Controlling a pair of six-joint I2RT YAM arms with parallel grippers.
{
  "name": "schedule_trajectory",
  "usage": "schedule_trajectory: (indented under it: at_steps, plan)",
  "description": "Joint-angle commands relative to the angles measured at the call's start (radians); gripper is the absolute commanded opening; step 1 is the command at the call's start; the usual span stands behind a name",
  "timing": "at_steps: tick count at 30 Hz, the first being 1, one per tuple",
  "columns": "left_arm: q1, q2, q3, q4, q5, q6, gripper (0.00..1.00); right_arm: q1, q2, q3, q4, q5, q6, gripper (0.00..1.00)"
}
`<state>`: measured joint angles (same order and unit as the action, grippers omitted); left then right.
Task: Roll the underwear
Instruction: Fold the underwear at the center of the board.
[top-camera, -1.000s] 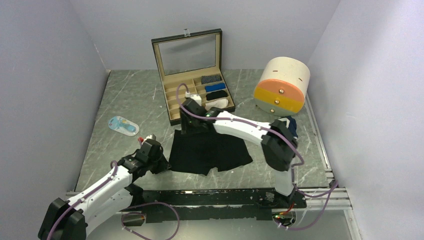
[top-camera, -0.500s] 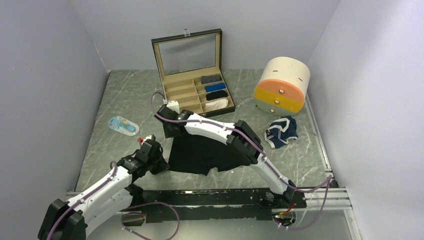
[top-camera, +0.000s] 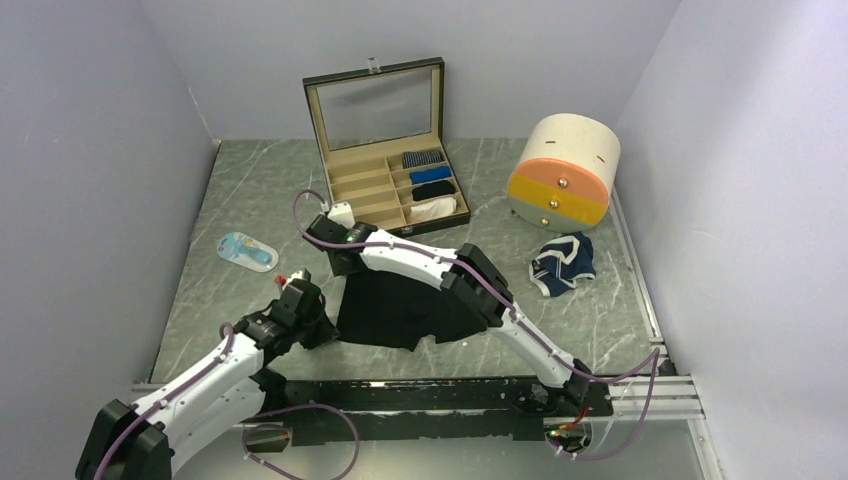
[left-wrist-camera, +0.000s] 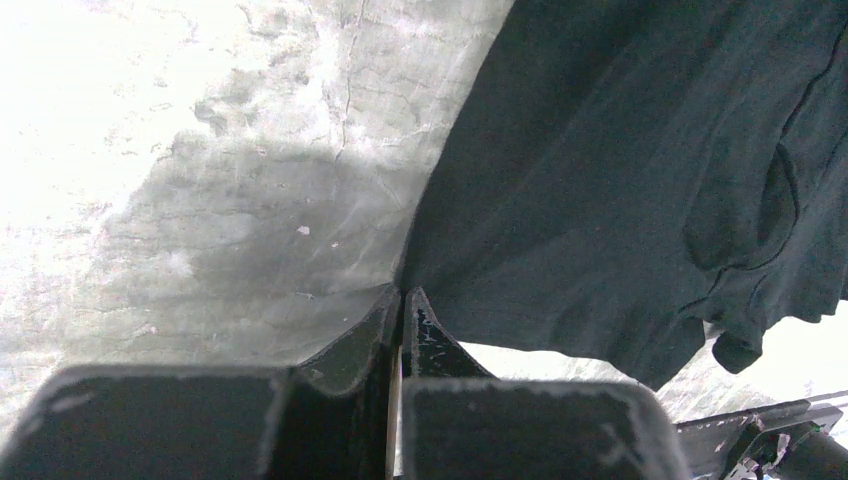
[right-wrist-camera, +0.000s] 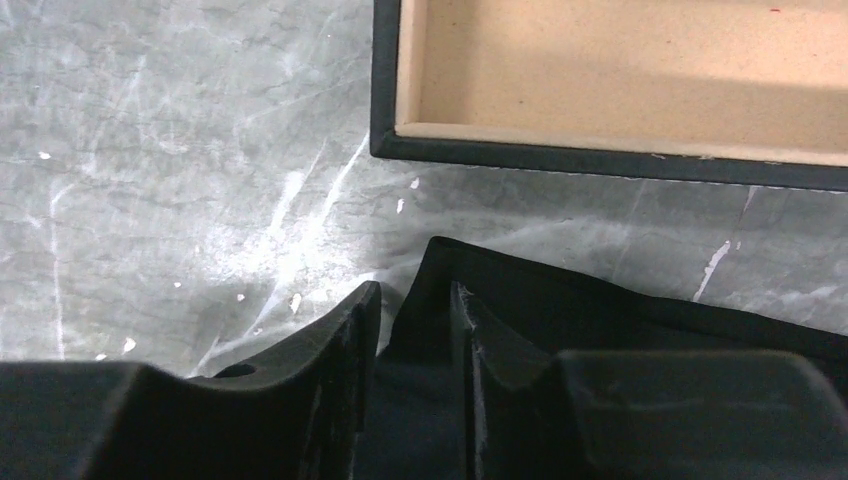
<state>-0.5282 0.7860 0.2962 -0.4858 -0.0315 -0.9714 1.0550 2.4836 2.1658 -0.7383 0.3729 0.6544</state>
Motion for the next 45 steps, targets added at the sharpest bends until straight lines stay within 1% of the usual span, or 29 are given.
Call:
schedule_trajectory:
  at_steps: [1,4,6,7,9,10,12,14,16,21,24,31,40,45]
  plan:
    - [-0.004,-0.011,-0.023,-0.009,-0.007,0.004,0.05,0.007,0.041,0.035,-0.035,0.034,-0.016,0.34]
    - [-0.004,-0.017,-0.021,-0.012,-0.007,0.001,0.05,0.013,0.054,0.03,-0.043,0.061,-0.011,0.26]
    - [-0.004,-0.023,-0.015,-0.015,-0.009,-0.001,0.05,0.011,0.063,0.043,-0.053,0.07,-0.015,0.24]
    - [-0.004,-0.026,-0.009,-0.019,-0.011,0.0,0.05,0.012,0.066,0.055,-0.059,0.072,-0.018,0.24]
    - [-0.004,-0.03,0.005,-0.028,-0.011,0.0,0.05,0.011,0.069,0.093,-0.073,0.074,-0.021,0.19]
    - [-0.003,-0.032,0.014,-0.036,-0.013,0.001,0.05,0.01,0.064,0.101,-0.072,0.068,-0.022,0.14]
    - [-0.004,-0.038,0.036,-0.052,-0.022,0.006,0.05,0.008,0.046,0.114,-0.062,0.038,-0.032,0.09]
    - [-0.004,-0.045,0.059,-0.063,-0.028,0.01,0.05,-0.002,0.016,0.116,-0.047,0.0,-0.032,0.06]
    - [-0.004,-0.051,0.082,-0.073,-0.024,0.02,0.05,-0.015,-0.021,0.102,-0.024,-0.043,-0.026,0.0]
    - [-0.003,-0.062,0.14,-0.098,-0.006,0.045,0.05,-0.057,-0.118,0.007,0.059,-0.178,-0.009,0.0]
    - [-0.004,-0.07,0.158,-0.117,-0.009,0.046,0.05,-0.071,-0.15,-0.026,0.074,-0.194,-0.009,0.0]
    - [-0.004,-0.092,0.139,-0.107,0.013,0.039,0.05,-0.091,-0.193,-0.087,0.116,-0.23,-0.016,0.0]
    - [-0.003,-0.096,0.103,-0.107,-0.014,0.001,0.05,-0.088,-0.089,0.004,0.042,-0.225,-0.031,0.0]
    - [-0.004,-0.109,0.106,-0.09,-0.003,0.008,0.05,-0.09,-0.105,-0.001,0.068,-0.244,-0.038,0.0]
